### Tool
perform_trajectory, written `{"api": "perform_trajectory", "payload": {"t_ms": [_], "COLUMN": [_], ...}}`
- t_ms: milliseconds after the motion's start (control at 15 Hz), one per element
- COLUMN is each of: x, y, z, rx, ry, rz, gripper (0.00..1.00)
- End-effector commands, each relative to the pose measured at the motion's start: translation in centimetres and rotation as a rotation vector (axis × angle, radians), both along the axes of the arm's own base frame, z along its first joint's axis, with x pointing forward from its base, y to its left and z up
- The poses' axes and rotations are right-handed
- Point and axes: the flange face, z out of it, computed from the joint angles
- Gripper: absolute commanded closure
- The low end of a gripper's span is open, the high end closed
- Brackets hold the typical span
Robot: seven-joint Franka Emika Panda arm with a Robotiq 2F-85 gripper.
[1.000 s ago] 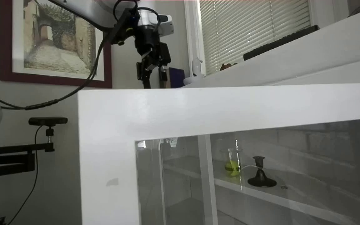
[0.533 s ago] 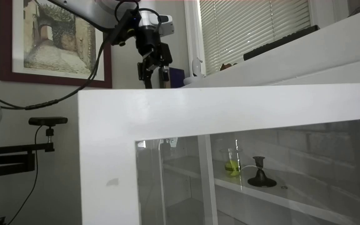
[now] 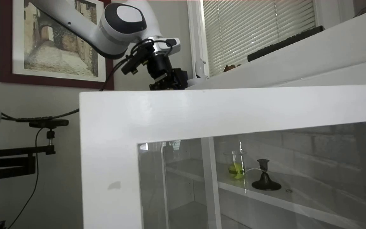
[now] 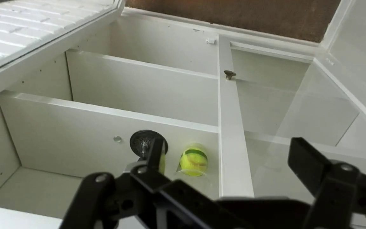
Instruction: Open the closed cabinet door
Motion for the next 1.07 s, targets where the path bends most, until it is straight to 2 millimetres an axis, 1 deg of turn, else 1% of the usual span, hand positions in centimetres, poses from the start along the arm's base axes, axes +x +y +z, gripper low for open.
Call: {"api": "perform_trajectory", "payload": {"t_ms": [0, 67, 133, 200, 267, 333, 467, 600, 667, 1000], "x": [0.0, 0.4, 0.7, 0.2, 0.2, 0.4, 0.6, 0.6, 0.8, 1.2], "y": [0.0, -0.6, -1.4, -0.3, -0.7, -1.0, -1.2, -1.2, -1.0, -0.5], "z": [-4.0, -5.6, -7.2, -5.0, -6.1, -6.9, -7.4, -7.4, -8.1, -10.3], "rx": [0.006, 0.011, 0.0, 0.009, 0.011, 0.012, 0.013, 0.013, 0.02, -0.029], "ry": [-0.037, -0.021, 0.037, 0.004, 0.03, 0.045, 0.055, 0.054, 0.022, -0.154], "rz": [0.044, 0.029, -0.005, 0.011, 0.002, -0.005, -0.008, -0.008, 0.014, 0.095], "gripper": [0.0, 0.0, 0.0, 0.0, 0.0, 0.0, 0.0, 0.0, 0.0, 0.0]}}
